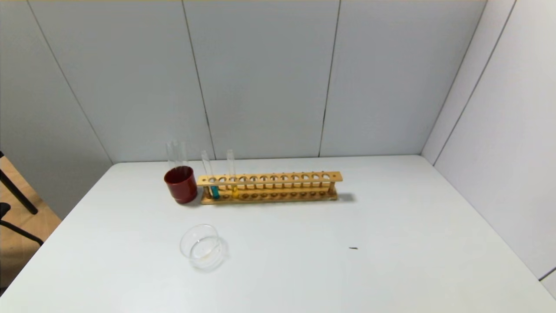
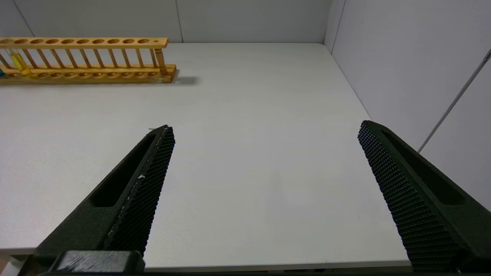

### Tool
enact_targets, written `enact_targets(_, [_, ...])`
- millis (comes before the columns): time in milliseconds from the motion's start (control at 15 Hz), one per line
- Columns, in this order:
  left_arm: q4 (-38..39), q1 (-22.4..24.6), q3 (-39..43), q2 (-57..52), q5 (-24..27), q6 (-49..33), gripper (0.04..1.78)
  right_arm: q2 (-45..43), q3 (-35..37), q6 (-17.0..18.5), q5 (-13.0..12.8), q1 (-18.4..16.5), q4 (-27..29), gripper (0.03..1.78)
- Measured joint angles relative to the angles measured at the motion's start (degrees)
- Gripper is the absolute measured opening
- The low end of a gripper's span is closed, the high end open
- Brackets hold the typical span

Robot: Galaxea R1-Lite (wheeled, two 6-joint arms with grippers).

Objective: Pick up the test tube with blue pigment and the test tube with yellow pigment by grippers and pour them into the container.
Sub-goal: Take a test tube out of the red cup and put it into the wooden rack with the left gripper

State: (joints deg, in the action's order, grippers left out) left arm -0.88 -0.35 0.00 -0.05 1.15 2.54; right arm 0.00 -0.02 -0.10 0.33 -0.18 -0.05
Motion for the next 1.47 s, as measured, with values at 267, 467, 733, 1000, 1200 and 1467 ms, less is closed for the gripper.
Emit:
enact_targets(267, [0.0,0.0,0.0,0.0,0.0,0.0,1.75,0.0,0.02,0.02,0.0,0.0,-0.02,1.75])
enact_targets(467, [0.0,0.0,0.0,0.0,0.0,0.0,1.75,0.0,0.02,0.02,-0.02,0.0,-0.02,1.75])
enact_targets(733, [0.0,0.0,0.0,0.0,0.0,-0.33,1.75,0.0,0.02,0.02,-0.02,0.02,-0.02,1.75])
enact_targets(1000, [0.3,0.02,0.0,0.0,0.0,-0.12,1.75,0.0,0.02,0.02,0.0,0.0,-0.02,1.75])
enact_targets(1200, [0.39,0.02,-0.02,0.0,0.01,0.35,1.75,0.0,0.02,0.0,0.0,0.0,-0.02,1.75])
enact_targets(1467, [-3.04,0.02,-5.29,0.4,2.71,0.82,1.75,0.0,0.02,0.02,0.0,0.0,-0.02,1.75])
